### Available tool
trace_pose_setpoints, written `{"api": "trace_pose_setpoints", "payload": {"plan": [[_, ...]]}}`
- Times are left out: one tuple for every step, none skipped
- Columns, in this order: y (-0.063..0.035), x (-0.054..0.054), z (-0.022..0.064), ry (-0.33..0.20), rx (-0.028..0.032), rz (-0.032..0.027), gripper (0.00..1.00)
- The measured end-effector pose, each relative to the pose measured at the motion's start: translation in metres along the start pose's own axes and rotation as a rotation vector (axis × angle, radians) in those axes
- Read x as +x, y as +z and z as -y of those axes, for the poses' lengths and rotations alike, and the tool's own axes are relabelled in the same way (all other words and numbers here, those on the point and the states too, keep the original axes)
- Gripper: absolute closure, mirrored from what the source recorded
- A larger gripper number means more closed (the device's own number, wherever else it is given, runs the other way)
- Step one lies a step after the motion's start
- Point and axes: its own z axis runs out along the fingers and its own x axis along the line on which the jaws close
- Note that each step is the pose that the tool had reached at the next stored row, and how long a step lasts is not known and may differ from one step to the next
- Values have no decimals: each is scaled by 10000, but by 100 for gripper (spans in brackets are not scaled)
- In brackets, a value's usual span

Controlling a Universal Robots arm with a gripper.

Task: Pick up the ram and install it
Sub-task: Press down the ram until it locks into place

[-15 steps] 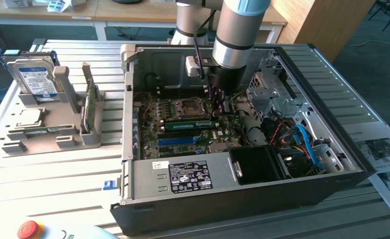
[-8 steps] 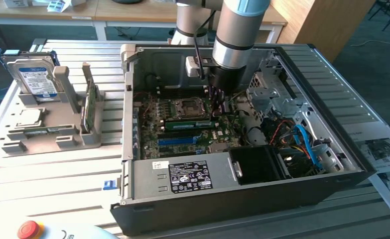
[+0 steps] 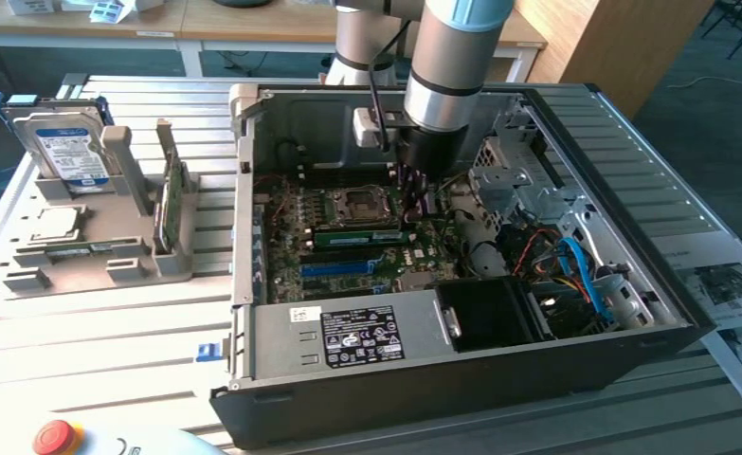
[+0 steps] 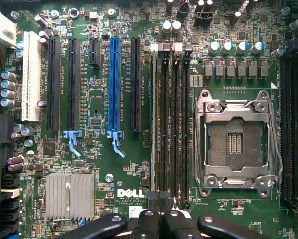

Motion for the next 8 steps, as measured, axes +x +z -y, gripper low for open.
{"api": "trace_pose_setpoints", "payload": {"plan": [[1,0,0,0,1,0,90],[1,0,0,0,0,0,90],[2,0,0,0,1,0,90],[3,0,0,0,0,-1,90],[4,0,0,0,0,-1,90],[5,0,0,0,0,0,90],[6,0,0,0,0,0,90],[7,0,0,0,0,0,90]]}}
